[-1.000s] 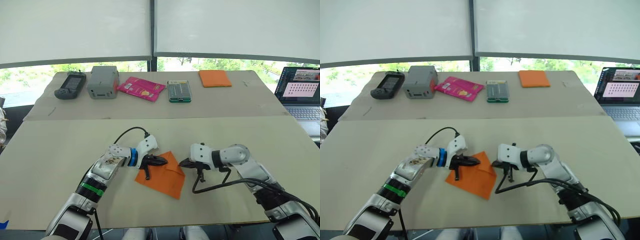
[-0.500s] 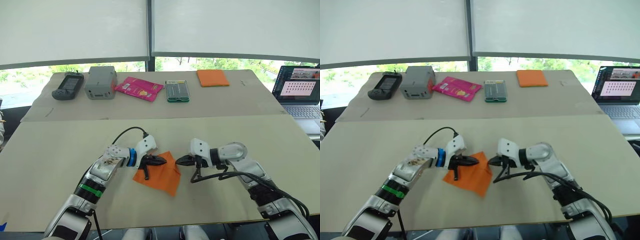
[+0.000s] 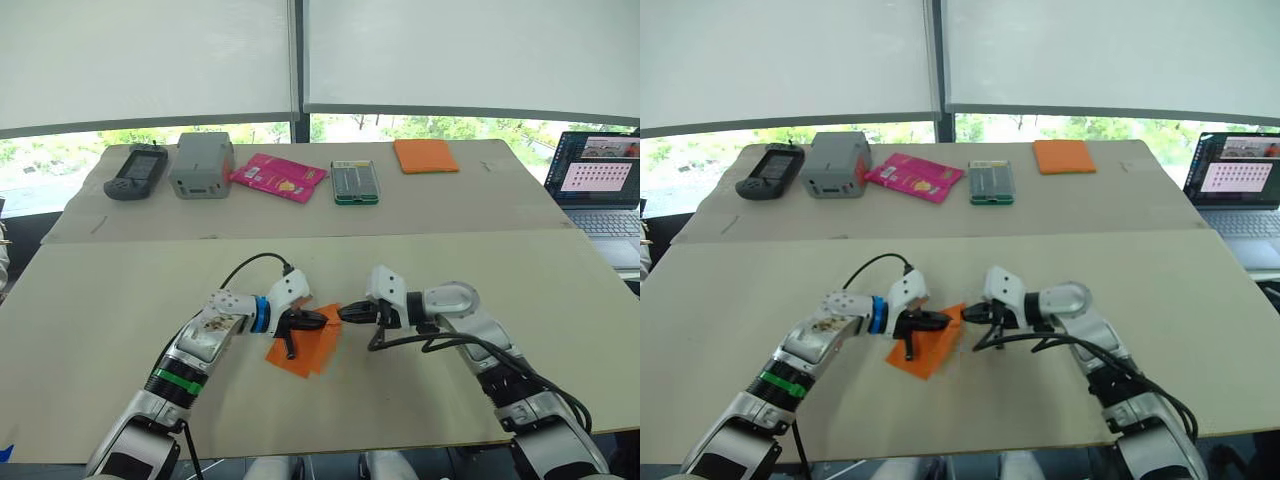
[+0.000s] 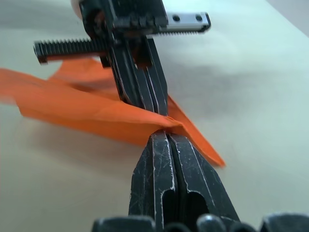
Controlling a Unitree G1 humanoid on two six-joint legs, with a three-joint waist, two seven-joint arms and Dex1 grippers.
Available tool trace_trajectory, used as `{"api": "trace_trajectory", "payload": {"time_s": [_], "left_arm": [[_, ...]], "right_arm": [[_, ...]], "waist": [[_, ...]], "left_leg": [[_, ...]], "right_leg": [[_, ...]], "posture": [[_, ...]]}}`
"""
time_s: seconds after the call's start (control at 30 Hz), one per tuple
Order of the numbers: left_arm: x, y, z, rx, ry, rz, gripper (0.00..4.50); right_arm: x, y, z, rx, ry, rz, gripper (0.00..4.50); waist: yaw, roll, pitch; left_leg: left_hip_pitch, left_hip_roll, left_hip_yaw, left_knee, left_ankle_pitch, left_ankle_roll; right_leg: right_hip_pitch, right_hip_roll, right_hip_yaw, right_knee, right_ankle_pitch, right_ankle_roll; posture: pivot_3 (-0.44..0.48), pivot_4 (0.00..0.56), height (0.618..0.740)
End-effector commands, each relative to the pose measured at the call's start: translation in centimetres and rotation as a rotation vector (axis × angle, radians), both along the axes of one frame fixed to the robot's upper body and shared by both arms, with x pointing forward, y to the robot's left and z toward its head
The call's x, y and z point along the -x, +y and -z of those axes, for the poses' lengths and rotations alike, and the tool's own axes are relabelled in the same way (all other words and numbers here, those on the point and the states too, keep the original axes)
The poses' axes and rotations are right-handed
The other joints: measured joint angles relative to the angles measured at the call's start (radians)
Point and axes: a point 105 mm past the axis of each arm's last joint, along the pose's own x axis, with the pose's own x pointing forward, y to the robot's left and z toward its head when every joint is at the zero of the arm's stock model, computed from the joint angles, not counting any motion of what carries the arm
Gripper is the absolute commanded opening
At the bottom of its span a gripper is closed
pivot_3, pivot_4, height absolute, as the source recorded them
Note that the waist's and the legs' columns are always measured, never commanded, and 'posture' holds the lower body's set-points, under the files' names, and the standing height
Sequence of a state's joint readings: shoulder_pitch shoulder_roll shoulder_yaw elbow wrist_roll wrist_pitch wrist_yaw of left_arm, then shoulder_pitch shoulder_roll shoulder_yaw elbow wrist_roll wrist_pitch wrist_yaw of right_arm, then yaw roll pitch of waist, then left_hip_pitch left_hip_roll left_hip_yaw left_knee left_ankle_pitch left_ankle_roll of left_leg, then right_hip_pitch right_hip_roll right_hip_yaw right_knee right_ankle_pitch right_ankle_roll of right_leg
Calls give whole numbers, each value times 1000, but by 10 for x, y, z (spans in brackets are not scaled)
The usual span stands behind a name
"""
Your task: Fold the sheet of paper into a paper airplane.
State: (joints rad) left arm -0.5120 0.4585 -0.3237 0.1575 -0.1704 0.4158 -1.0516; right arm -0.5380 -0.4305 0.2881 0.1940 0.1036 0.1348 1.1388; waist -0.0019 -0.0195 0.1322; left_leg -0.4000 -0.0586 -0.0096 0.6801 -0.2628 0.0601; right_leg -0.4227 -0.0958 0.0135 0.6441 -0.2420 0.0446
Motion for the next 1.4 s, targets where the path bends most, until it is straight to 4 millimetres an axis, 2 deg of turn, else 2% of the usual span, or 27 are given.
{"api": "trace_trajectory", "payload": {"time_s": [0.03,0.23,0.37,0.53,0.67,0.9,1.1,1.17,1.3,1.33,1.4], "left_arm": [[0,16,11,-54,29,-48,33],[4,22,14,-57,38,-69,33],[6,24,15,-59,39,-79,33],[8,29,16,-61,44,-98,33],[8,36,15,-59,45,-128,33],[-13,81,1,-80,8,-290,33],[-23,100,-25,-15,-42,-354,33],[-28,97,-38,41,-57,-360,33],[-20,64,-62,154,-62,-210,33],[-15,57,-62,156,-57,-163,33],[1,44,-47,106,-32,-52,33]], "right_arm": [[-3,4,-11,-40,-16,-7,0],[-4,13,-4,-43,1,-3,0],[-6,15,3,-30,11,12,0],[-14,16,2,-66,45,65,0],[-15,16,10,-23,42,71,0],[-11,29,42,41,128,104,0],[-5,27,59,124,144,98,0],[-3,25,64,155,137,92,0],[0,24,69,204,125,84,0],[0,24,70,213,124,87,0],[-1,20,74,223,139,118,0]], "waist": [[-1,0,0],[-9,0,0],[-10,0,0],[-13,0,0],[-14,0,0],[-22,0,0],[-22,1,0],[-19,1,0],[-14,0,-1],[-14,0,-1],[-15,1,-1]], "left_leg": [[0,0,0,0,0,0],[0,0,0,0,0,-1],[0,0,0,-1,0,-1],[0,0,0,-1,0,-1],[1,1,0,-1,0,-2],[4,2,0,-2,0,-3],[7,2,0,-3,-1,-3],[8,2,0,-3,-1,-3],[10,2,0,-2,-1,-3],[10,2,0,-2,-1,-3],[10,2,0,-2,-2,-3]], "right_leg": [[0,0,0,0,0,0],[-1,0,0,1,0,0],[-1,0,0,2,0,0],[-1,0,0,2,0,0],[-1,0,0,2,0,0],[0,1,0,3,0,0],[1,1,0,3,0,0],[1,2,0,3,0,0],[1,1,0,3,0,0],[2,1,0,3,0,0],[2,0,0,3,0,0]], "posture": [[0,150,740],[0,150,740],[0,150,740],[0,150,740],[0,150,740],[0,150,740],[0,150,740],[0,150,740],[0,150,740],[0,150,740],[0,150,740]]}}
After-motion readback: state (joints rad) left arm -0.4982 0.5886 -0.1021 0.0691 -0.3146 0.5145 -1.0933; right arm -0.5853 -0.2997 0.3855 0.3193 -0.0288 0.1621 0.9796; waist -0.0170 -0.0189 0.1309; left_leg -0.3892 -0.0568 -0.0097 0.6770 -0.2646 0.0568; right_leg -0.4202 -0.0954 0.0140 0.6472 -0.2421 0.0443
